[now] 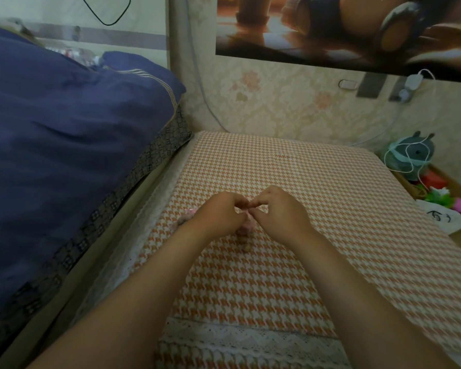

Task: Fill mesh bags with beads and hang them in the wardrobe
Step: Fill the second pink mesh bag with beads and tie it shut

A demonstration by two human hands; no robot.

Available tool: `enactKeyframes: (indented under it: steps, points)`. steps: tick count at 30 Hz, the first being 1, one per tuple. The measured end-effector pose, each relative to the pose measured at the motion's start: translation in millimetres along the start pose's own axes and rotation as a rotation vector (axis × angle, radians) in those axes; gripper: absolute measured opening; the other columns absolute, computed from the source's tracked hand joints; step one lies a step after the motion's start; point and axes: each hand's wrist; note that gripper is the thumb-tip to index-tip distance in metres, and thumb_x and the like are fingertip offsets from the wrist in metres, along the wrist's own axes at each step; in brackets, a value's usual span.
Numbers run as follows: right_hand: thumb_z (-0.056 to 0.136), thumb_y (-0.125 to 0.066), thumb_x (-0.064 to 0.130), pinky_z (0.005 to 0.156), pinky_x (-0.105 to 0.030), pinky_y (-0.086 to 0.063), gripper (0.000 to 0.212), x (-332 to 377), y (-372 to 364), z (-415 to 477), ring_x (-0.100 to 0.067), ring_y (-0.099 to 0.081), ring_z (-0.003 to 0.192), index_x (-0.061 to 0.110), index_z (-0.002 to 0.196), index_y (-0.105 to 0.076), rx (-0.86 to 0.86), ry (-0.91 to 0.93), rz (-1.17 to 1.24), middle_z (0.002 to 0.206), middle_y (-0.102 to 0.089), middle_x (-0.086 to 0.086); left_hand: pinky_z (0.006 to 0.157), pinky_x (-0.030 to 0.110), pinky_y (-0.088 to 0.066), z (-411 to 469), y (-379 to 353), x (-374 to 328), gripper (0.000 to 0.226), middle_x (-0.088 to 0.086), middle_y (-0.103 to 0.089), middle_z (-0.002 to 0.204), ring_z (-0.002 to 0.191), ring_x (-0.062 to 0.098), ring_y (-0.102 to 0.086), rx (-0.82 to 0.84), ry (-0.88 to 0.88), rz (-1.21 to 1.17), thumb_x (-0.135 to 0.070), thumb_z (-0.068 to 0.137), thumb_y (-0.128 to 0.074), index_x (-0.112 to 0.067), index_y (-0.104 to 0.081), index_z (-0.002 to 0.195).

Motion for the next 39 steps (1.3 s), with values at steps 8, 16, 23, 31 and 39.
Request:
enactKeyframes:
  steps: [8, 16, 23, 31, 39]
  points:
    - [0.094, -0.053, 0.033, 0.078, -0.037, -0.057, 0.025, 1, 2, -2, -0.016, -0.067, 0.094, 0.032, 0.105, -0.075, 0.131, -0.072, -0.028, 0.105, -0.074, 0.008, 0.073, 0.018, -0.046, -16, 6, 3, 0.025, -0.014, -0.065, 0.114, 0.084, -0.002, -0.058, -0.105, -0.058, 0.067, -0.024, 0.090, -0.062, -0.026, -0.069, 0.114]
    - [0.096, -0.049, 0.025, 0.091, -0.042, -0.055, 0.033, 3, 5, -3, -0.020, -0.066, 0.107, 0.028, 0.119, -0.072, 0.190, -0.112, 0.055, 0.127, -0.069, 0.002, 0.070, 0.018, -0.049, -37, -10, 3, 0.011, -0.017, -0.069, 0.093, 0.077, -0.003, -0.060, 0.031, -0.181, 0.125, -0.025, 0.087, -0.067, -0.034, -0.072, 0.092]
    - [0.096, -0.049, 0.022, 0.100, -0.043, -0.051, 0.033, 0, 7, -5, -0.022, -0.062, 0.120, 0.025, 0.122, -0.071, 0.208, -0.110, 0.090, 0.134, -0.066, 0.000, 0.073, 0.022, -0.044, -29, -36, 8, 0.020, -0.005, -0.069, 0.104, 0.093, 0.016, -0.063, 0.124, -0.269, 0.378, -0.020, 0.087, -0.058, -0.025, -0.071, 0.101]
    - [0.097, -0.054, 0.027, 0.094, -0.038, -0.053, 0.028, 2, 10, -6, -0.019, -0.064, 0.112, 0.029, 0.119, -0.072, 0.200, -0.112, 0.122, 0.124, -0.070, 0.005, 0.073, 0.019, -0.051, -26, -12, -2, 0.015, -0.013, -0.071, 0.091, 0.078, 0.001, -0.062, 0.130, -0.225, 0.210, -0.028, 0.084, -0.072, -0.026, -0.073, 0.099]
    - [0.092, -0.059, 0.033, 0.079, -0.040, -0.054, 0.019, 10, 18, -9, -0.025, -0.065, 0.093, 0.022, 0.102, -0.071, 0.228, -0.051, 0.094, 0.099, -0.070, -0.002, 0.070, 0.017, -0.042, -13, -2, -9, 0.007, -0.019, -0.066, 0.085, 0.081, 0.001, -0.058, -0.205, -0.200, 0.062, -0.028, 0.086, -0.072, -0.032, -0.071, 0.091]
Point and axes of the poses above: each hand's wrist, its own z-axis towards the middle knuckle, its own y-axis out of the back of the hand, x = y × z
